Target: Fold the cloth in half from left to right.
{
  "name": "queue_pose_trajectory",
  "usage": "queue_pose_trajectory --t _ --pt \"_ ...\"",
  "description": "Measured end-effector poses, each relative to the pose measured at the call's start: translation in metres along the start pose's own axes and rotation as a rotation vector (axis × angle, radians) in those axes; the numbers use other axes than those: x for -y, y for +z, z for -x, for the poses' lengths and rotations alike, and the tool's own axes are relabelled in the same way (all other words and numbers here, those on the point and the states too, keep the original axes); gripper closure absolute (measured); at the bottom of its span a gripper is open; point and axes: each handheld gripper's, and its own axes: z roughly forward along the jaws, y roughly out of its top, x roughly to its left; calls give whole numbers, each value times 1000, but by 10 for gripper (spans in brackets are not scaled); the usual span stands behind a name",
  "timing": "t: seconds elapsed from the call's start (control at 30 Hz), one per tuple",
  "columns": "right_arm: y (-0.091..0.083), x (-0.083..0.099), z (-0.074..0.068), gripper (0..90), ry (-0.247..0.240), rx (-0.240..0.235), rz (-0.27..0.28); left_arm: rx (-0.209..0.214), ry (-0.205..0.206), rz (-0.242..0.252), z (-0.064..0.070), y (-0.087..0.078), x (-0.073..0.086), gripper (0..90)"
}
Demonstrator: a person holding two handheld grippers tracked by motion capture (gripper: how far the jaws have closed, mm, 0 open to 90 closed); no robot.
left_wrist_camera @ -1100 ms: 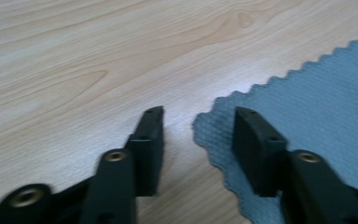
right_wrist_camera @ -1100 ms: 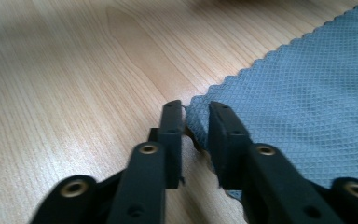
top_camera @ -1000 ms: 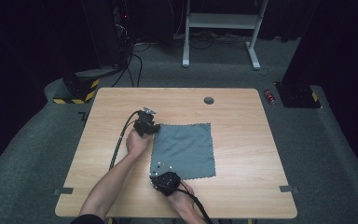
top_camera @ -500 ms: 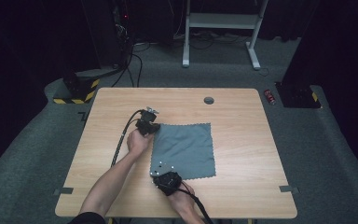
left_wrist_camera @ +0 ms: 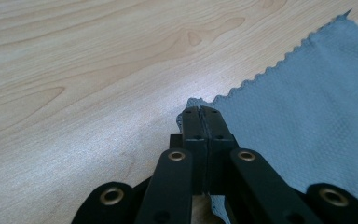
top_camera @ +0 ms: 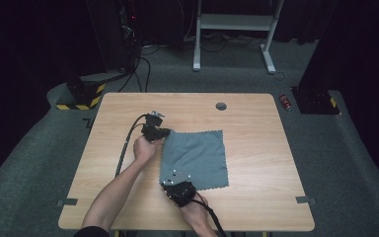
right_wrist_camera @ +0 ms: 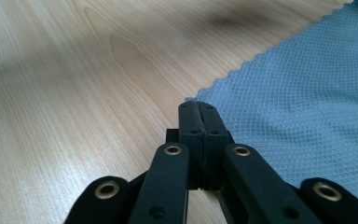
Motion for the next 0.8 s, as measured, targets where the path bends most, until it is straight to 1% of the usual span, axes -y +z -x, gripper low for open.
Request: queue_pose_trajectory --t 0.13,0.2,0.23,0.3,0.33,0.37,0.47,0.5,0.6,0.63,0.67,0.7,0.73,0.8 --pt "-3 -3 -1 900 -5 -6 13 14 -6 12 -1 -6 -1 899" --pt "-3 -5 -2 900 -6 -14 23 19 -3 18 -1 -10 -1 899" --pt "-3 -6 -4 900 4 -20 26 21 1 21 -2 -12 -1 899" --pt "-2 -9 -6 900 -1 -31 32 21 5 28 -3 -16 -1 899" --pt "-1 -10 -7 900 -6 -37 33 21 1 31 -4 -18 -1 899" --pt "1 -13 -10 900 -4 -55 35 22 -5 32 -5 -20 0 899" --pt "2 -17 -13 900 -12 -65 35 14 -3 35 -9 -28 1 899" --pt "2 -20 -15 900 -14 -74 45 16 -7 35 -11 -30 1 899" --pt "1 -25 -17 900 -15 -86 58 4 -6 42 -15 -40 2 899" --pt "1 -27 -18 900 -17 -92 68 -3 -6 46 -17 -43 2 899" --pt "1 -29 -19 900 -19 -96 72 -13 -14 54 -17 -47 2 899" --pt "0 -31 -20 900 -21 -100 78 -25 -5 54 -19 -51 2 900" --pt "-1 -36 -21 900 -26 -109 87 -32 -5 57 -20 -54 1 900" --pt "-2 -38 -21 900 -24 -114 90 -39 -11 68 -21 -61 0 900"
